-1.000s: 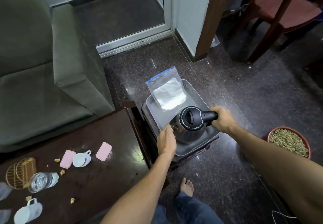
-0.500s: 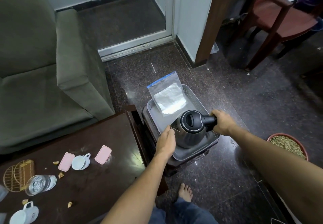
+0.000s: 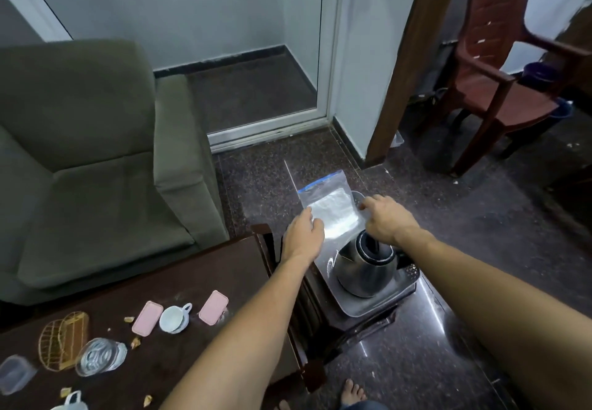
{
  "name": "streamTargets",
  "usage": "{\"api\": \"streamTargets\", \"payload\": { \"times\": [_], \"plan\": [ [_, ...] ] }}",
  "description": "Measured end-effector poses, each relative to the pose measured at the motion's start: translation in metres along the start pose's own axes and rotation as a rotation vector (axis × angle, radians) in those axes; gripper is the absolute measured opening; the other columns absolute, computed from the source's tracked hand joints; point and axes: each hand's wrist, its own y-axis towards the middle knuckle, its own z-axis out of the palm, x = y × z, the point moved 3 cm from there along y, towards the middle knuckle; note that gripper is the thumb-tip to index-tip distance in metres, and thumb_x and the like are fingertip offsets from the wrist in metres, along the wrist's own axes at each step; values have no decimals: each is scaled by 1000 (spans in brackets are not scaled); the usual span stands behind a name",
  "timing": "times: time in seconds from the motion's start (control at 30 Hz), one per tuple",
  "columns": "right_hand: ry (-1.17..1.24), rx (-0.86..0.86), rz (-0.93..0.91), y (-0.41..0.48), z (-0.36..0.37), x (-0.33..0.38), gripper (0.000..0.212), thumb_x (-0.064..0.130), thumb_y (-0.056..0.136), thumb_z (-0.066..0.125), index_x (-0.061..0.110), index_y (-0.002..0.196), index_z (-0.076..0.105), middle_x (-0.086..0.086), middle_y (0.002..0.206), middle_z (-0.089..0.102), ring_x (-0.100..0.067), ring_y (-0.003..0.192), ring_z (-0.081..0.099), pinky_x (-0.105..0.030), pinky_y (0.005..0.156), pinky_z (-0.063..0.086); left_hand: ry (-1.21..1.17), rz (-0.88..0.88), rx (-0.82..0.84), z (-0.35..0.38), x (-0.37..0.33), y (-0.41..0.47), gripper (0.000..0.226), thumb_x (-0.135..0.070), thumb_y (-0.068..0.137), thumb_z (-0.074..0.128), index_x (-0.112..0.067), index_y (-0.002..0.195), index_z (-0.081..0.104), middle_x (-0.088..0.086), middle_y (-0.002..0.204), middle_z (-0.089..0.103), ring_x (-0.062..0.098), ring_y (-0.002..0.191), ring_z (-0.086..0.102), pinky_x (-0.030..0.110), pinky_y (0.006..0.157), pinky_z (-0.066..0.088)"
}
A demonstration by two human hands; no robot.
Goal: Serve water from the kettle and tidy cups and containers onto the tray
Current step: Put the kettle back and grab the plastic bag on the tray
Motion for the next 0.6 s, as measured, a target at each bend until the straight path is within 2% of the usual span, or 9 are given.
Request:
{"api": "streamTargets", "payload": {
  "times": [0.1, 0.33, 0.6],
  "plan": [
    [-1, -51, -56, 2, -6, 37, 48, 12, 92, 50, 21, 139, 54, -5, 144, 53, -29, 129, 48, -45, 103, 47, 11, 45, -34, -15, -4, 4, 34, -30, 105, 42, -21, 134, 57, 3, 131, 65, 27, 120, 61, 46, 101, 50],
    [-86, -57, -122, 31, -12, 68, 42, 16, 99, 46, 20, 139, 53, -6, 145, 54, -28, 128, 52, -44, 100, 47, 95, 79, -103, -20, -15, 33, 41, -25, 103, 45, -18, 143, 55, 9, 136, 64, 32, 128, 56, 40, 104, 44],
    [-178, 7, -162, 113, 0, 52, 45, 13, 99, 47, 18, 144, 49, -8, 146, 49, -32, 129, 51, -44, 101, 47, 107, -58, -168, 5, 4, 101, 29, -22, 101, 50, -14, 127, 62, 9, 123, 66, 30, 116, 61, 39, 99, 47]
  ]
}}
